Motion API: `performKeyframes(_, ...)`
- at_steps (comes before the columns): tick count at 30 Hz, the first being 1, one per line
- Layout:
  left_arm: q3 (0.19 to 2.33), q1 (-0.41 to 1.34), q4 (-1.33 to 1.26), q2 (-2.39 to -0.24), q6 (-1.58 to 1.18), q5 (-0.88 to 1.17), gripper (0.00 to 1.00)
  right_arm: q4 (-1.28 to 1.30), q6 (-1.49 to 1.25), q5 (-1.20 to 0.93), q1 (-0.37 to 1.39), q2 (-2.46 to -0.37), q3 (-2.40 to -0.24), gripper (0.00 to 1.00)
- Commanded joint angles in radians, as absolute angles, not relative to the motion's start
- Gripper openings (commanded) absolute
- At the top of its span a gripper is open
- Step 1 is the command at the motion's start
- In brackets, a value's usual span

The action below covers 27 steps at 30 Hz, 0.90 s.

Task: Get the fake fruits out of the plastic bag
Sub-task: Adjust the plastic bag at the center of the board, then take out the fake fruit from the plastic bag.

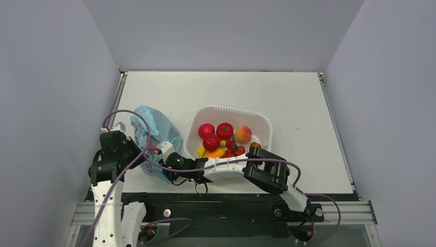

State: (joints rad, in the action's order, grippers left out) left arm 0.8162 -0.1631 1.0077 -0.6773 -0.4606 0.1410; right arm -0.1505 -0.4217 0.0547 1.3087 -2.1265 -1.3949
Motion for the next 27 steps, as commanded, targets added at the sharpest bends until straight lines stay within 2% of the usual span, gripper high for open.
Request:
performKeyframes(1, 0.846, -0.159, 0.970, -0.661, -0.482, 0.098, 0.00, -0.110, -0.432, 0.048, 1.287, -2.049, -1.393, 0.15)
performKeyframes(4, 0.835, -0.155, 0.960, -0.651, -0.491, 0.104, 0.00, -0.115, -0.447, 0.050, 1.268, -1.964, -1.373, 0.19)
performKeyframes(8, 0.826, -0.149, 0.947, -0.649, -0.491, 0.122, 0.00, -0.138, -0.445, 0.039, 1.237, -1.874, -1.369, 0.34)
performKeyframes(12, 0.823, -0.148, 0.939, -0.647, -0.489, 0.123, 0.00, -0.134, -0.428, 0.052, 1.216, -1.866, -1.423, 0.43)
performKeyframes(27, 0.812, -0.146, 0.920, -0.634, -0.478, 0.144, 0.00, 0.121, -0.259, 0.248, 1.188, -2.125, -1.808, 0.51)
